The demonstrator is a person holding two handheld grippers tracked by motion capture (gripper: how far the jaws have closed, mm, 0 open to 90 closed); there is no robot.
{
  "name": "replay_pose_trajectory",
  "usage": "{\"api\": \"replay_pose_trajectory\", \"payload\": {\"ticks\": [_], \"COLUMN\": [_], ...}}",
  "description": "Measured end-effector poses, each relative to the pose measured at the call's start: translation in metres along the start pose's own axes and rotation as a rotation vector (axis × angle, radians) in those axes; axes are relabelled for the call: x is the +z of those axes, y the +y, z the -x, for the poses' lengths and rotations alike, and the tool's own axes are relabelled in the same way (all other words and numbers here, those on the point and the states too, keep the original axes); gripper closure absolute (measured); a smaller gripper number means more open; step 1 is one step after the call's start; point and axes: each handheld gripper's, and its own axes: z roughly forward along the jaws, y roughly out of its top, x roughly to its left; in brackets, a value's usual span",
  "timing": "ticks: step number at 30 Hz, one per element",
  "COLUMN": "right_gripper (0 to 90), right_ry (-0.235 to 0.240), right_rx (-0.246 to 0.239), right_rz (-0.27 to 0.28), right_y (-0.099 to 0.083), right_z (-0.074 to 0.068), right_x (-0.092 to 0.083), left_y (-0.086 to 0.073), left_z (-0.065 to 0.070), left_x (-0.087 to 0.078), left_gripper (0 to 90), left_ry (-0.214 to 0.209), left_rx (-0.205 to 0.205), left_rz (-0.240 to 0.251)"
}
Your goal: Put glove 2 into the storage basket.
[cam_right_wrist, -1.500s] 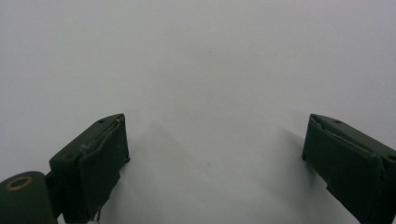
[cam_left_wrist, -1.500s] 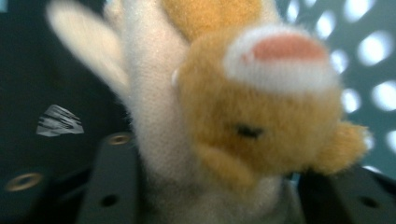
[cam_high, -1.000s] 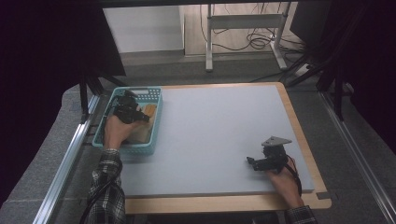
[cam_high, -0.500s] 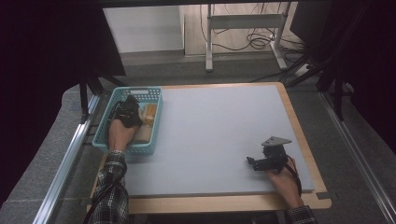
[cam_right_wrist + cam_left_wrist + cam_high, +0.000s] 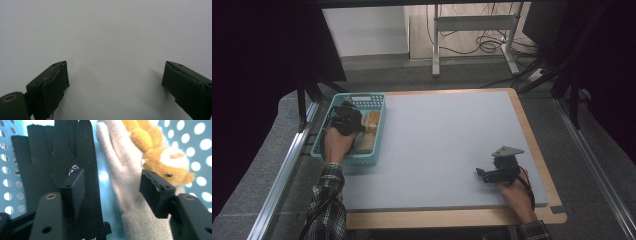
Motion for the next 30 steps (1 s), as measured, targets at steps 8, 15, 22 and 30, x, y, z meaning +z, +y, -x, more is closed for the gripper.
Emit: {"api": "replay_pose_trajectory", "payload": {"ticks": [8,15,22,30], "right_gripper": [6.6,6.6,6.6,6.6], "right_ry": [-0.003,-0.004,-0.004,-0.006], "right_rx": [0.001,0.000,-0.001,-0.006], "right_rz": [0.000,0.000,0.000,0.000], "right_y": [0.000,0.000,0.000,0.000], "right_z": [0.000,0.000,0.000,0.000], "right_x": [0.000,0.000,0.000,0.000], "left_y": [-0.004,-0.008,-0.010,-0.013], "left_z": [-0.002,-0.003,0.000,0.006], "left_x": [-0.009,-0.015,-0.025,-0.035], "left_gripper": [19.7,9.5,6.2,3.4], "left_ry": [-0.031,-0.045,-0.093,-0.129], "left_rx": [0.007,0.018,0.027,0.050], "left_rz": [0.037,0.075,0.106,0.138]}}
